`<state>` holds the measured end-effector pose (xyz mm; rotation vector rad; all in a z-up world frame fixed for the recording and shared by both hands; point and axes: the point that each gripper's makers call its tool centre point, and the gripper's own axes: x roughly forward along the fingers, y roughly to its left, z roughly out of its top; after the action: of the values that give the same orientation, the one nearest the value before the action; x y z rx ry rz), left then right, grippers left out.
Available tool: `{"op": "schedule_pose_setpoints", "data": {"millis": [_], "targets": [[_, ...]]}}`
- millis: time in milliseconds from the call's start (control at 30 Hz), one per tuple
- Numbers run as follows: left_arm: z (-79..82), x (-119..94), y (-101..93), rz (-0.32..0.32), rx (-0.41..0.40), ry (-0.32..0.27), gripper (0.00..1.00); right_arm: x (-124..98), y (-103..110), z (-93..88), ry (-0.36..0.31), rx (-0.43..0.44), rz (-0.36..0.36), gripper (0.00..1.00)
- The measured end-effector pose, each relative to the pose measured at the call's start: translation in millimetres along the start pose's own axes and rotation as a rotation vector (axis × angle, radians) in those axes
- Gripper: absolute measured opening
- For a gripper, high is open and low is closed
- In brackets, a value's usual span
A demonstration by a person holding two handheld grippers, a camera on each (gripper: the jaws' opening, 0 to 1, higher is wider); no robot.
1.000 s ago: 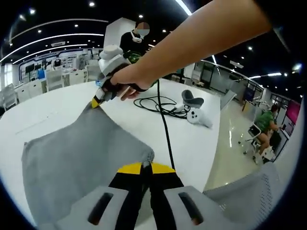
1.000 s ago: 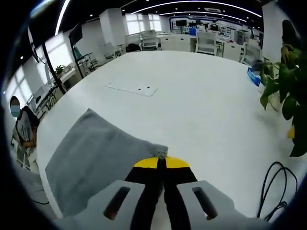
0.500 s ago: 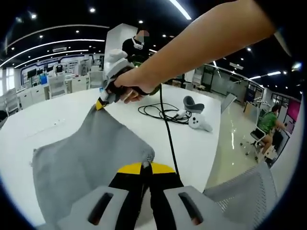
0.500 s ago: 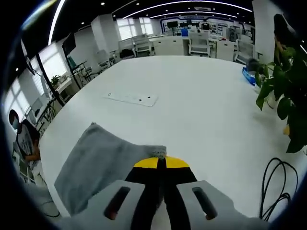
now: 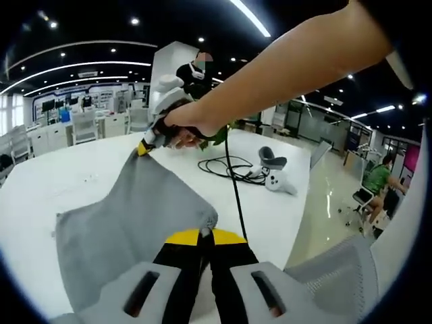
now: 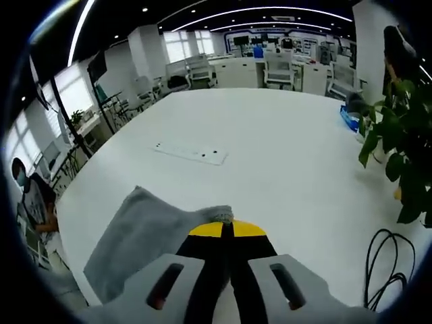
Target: Fold the towel on the table until its edges align and the towel forms a compact rectangular stack.
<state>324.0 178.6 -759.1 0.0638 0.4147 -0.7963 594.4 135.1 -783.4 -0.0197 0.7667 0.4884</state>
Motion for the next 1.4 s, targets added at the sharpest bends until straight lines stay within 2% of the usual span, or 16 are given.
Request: {"op": "schedule_pose_setpoints", "data": {"millis": [300, 733, 1133, 1400], "targets": [[4.5, -17.2, 13.1, 0.022, -0.009, -0.040, 0.04, 3.8, 28.8, 20.1, -0.022, -0.014, 0.015, 0.00], [10.8, -40.7, 33.3, 0.068, -0.027, -0.094, 0.04, 4.9, 51.2, 37.4, -0.043, -0.002, 0.015, 0.00], [4.8, -57.3, 45.0, 0.088, -0.030, -0.096, 0.04, 7.3, 72.4, 46.4, -0.060, 0.002, 0.019, 0.00], [-3.7, -69.2, 52.7, 0.106, -0.020, -0.072, 0.04, 8.3, 82.4, 49.1, -0.071, 0.033, 0.021, 0.00]]}}
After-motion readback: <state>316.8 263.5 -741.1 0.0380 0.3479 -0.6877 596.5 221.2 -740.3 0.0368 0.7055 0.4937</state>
